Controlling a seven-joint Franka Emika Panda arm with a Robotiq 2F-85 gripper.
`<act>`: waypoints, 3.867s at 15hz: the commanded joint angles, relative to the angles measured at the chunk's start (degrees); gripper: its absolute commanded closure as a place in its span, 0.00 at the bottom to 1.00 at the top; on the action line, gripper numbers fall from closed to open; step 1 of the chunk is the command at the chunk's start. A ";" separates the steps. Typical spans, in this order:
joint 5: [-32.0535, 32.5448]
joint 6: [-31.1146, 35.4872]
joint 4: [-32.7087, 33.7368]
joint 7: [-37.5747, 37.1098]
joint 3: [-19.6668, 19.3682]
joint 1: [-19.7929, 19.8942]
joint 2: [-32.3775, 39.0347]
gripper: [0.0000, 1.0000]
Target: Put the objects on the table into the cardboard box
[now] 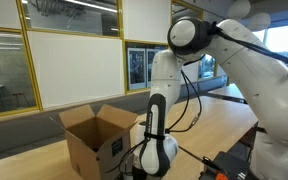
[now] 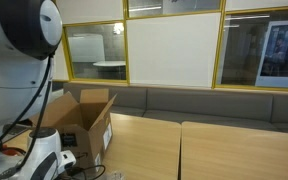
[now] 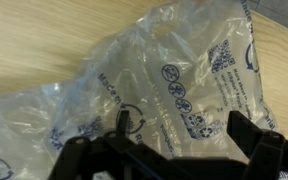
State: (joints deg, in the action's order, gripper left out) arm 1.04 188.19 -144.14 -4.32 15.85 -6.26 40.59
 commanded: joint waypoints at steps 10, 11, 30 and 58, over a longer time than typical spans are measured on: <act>3.97 -2.54 4.00 9.44 -8.25 -1.86 1.41 0.00; 3.96 -3.14 4.33 9.68 -9.01 -2.34 1.29 0.00; 5.14 -12.45 7.23 19.13 -2.49 11.23 -2.77 0.00; 7.42 -13.27 7.77 24.97 3.85 22.71 3.04 0.85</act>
State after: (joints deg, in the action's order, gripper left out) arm 8.50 176.28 -135.48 23.17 20.89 17.38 46.49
